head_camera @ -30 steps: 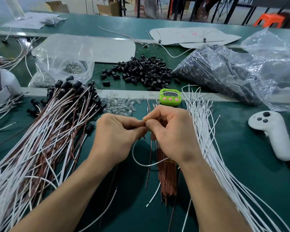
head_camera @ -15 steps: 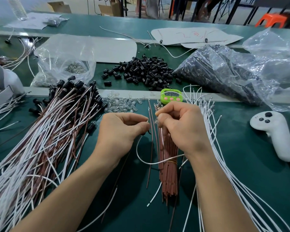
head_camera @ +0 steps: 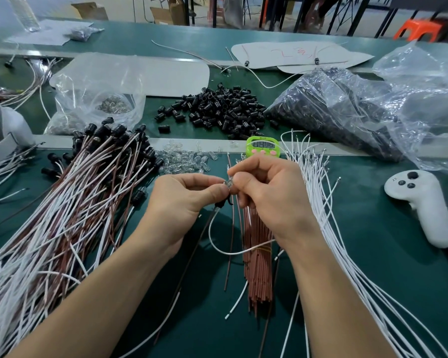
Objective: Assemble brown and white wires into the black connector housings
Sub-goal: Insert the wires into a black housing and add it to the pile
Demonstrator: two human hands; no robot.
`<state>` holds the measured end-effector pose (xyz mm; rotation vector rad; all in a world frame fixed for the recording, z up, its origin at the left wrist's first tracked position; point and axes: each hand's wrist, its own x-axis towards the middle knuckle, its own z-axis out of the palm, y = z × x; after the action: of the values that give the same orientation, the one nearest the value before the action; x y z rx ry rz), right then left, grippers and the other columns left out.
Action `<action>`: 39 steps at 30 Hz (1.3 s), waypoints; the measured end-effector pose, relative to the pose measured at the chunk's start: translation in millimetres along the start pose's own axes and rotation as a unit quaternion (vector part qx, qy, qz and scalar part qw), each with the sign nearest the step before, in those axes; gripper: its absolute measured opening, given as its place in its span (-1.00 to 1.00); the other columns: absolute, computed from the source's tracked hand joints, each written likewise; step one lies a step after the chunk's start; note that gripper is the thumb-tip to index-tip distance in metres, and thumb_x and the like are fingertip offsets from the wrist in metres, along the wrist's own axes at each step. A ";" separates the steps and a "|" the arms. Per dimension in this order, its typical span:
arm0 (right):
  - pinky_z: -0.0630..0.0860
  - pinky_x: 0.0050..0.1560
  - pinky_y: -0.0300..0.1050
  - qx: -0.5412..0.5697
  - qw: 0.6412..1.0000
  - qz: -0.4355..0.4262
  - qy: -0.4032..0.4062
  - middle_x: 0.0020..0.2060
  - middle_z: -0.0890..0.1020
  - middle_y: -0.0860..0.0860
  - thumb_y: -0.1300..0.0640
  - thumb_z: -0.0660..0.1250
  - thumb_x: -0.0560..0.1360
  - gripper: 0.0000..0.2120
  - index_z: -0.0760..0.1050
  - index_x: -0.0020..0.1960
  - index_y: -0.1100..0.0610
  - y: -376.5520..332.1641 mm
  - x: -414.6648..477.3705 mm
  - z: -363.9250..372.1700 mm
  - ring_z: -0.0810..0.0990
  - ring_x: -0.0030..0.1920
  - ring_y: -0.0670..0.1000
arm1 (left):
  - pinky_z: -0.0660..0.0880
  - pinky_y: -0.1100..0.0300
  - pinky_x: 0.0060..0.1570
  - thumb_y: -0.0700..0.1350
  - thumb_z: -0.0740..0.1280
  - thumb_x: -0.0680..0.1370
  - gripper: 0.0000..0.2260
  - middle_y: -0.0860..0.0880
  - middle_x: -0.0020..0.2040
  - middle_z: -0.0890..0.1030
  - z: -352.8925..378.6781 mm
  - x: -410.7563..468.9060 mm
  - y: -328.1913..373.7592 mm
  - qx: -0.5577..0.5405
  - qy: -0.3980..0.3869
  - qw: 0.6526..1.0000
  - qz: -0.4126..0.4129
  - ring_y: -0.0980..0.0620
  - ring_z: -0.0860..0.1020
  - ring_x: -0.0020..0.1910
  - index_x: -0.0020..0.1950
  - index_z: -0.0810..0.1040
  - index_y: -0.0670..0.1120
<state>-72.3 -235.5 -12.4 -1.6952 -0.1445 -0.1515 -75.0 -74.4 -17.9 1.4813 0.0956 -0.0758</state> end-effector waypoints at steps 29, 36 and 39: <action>0.45 -0.39 -0.29 0.012 1.000 -0.023 -0.013 -0.49 0.60 0.04 0.37 0.43 0.49 -0.79 0.70 -0.16 0.08 5.5 0.4 2.6 0.53 -0.48 -0.06 | 0.42 -0.01 0.09 -0.08 0.53 0.33 -0.91 -0.19 -0.13 0.74 -6.6 -0.1 1.9 0.017 -0.049 0.997 -0.055 -0.10 0.59 -0.06 -0.20 0.78 -0.03; 0.49 -0.36 -0.26 -0.055 0.997 -0.047 -0.019 -0.46 0.62 -0.08 0.35 0.46 0.49 -0.81 0.70 -0.15 0.07 2.0 -2.0 3.1 0.55 -0.45 -0.13 | 0.56 0.12 0.01 -0.25 0.50 0.50 -0.92 -0.16 -0.18 0.74 -7.5 1.5 -4.5 0.058 -0.031 0.998 -0.024 0.02 0.67 -0.19 -0.18 0.76 -0.14; 0.48 -0.34 -0.29 -0.055 0.997 -0.043 -0.018 -0.44 0.63 -0.15 0.33 0.47 0.50 -0.81 0.72 -0.13 0.06 1.3 -1.3 3.2 0.56 -0.43 -0.16 | 0.57 0.05 0.10 -0.26 0.49 0.49 -0.93 -0.18 -0.19 0.74 -4.6 0.8 -5.3 0.050 -0.016 0.998 -0.021 -0.03 0.68 -0.16 -0.17 0.76 -0.15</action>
<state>-73.3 -232.5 -14.3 -1.8033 -0.2389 -0.1962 -74.9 -70.2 -23.7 1.5773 0.0981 -0.1404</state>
